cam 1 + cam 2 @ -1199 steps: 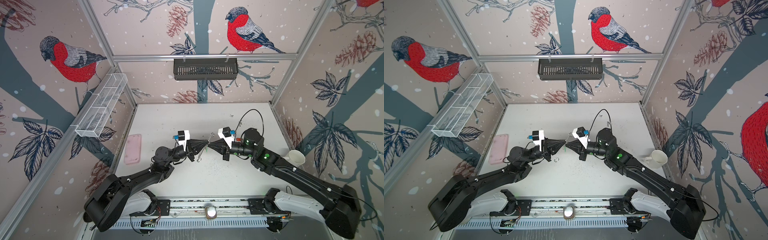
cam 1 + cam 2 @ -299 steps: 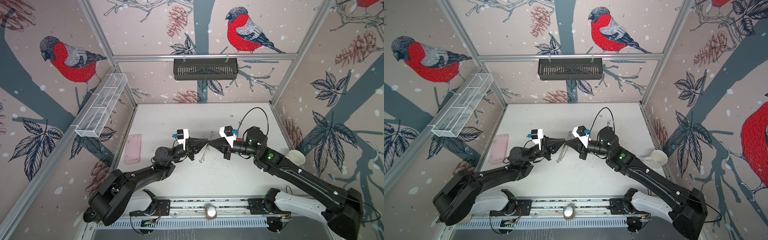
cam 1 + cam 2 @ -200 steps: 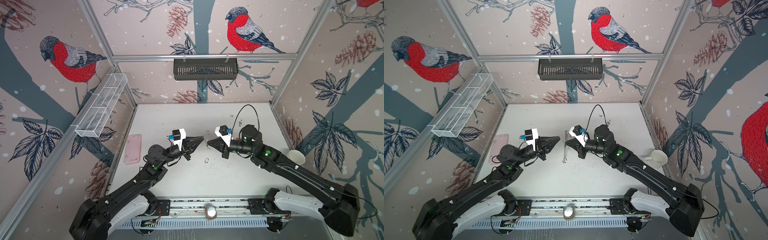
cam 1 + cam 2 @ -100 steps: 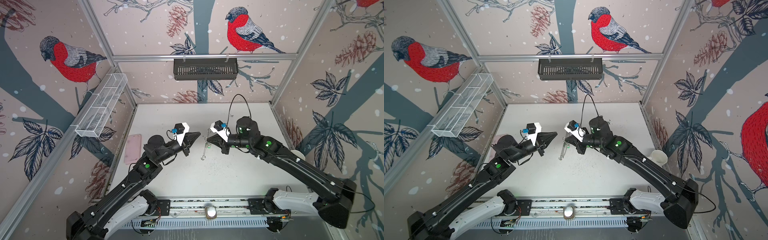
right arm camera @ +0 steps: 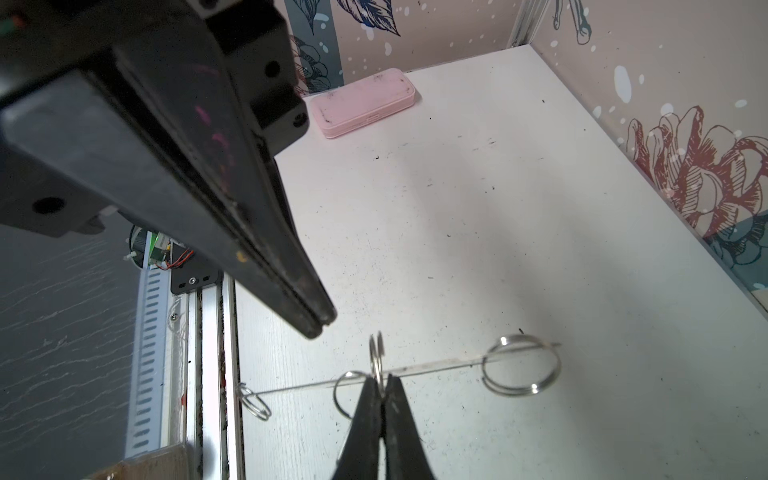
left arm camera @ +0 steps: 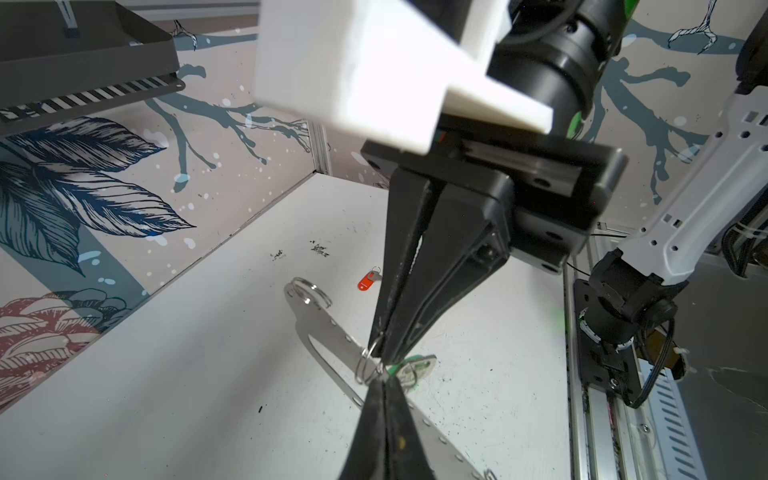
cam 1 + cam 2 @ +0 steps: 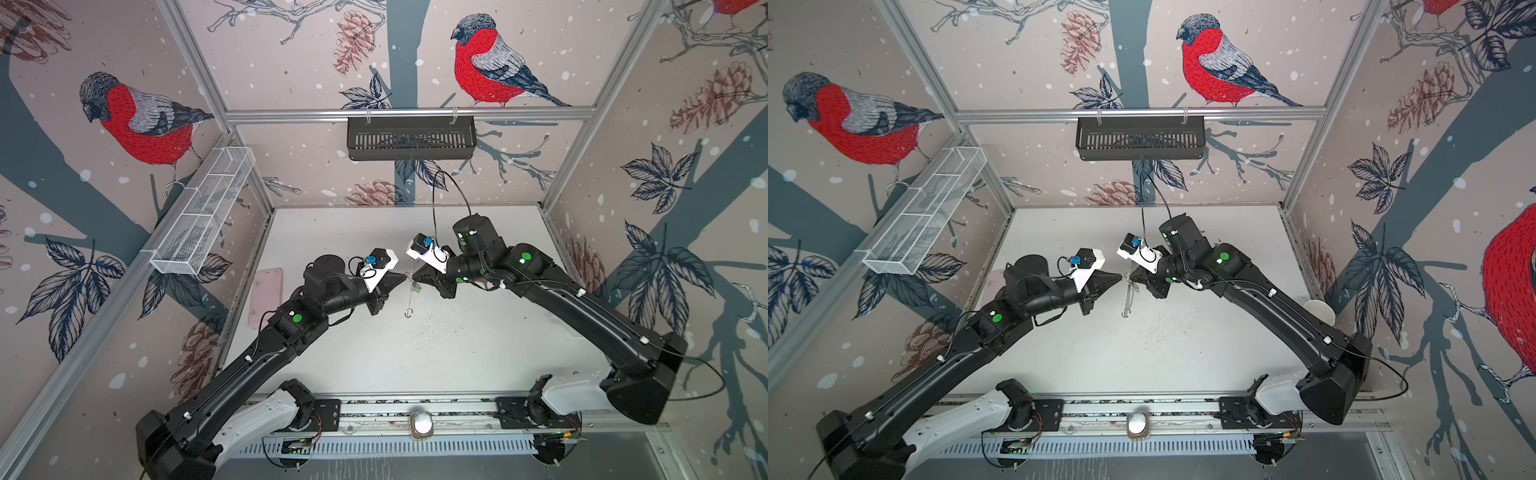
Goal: Put the keys on the keyring
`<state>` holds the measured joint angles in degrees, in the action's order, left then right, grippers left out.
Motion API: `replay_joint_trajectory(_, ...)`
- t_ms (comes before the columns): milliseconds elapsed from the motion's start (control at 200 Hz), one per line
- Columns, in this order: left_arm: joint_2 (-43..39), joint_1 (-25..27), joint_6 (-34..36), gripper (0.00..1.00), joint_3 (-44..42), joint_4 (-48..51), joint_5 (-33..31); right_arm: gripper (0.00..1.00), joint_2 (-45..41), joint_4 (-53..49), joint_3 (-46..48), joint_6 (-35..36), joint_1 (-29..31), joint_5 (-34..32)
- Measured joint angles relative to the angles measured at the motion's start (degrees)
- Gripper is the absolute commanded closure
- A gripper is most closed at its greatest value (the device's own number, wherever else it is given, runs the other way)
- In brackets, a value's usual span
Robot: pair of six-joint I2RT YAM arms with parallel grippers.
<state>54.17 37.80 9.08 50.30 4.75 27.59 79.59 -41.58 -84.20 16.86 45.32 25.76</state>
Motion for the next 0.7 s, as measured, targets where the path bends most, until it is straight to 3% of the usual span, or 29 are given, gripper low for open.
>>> replay_joint_trajectory(390,2.7,0.2,4.8,0.81,1.9,0.6,5.4,1.0,0.0,-4.0,-1.4,3.1,0.0,2.1)
replay_joint_trajectory(700,5.5,0.2,6.8,0.82,3.7,0.7,7.5,1.0,0.5,-5.2,-1.7,4.3,0.0,3.5)
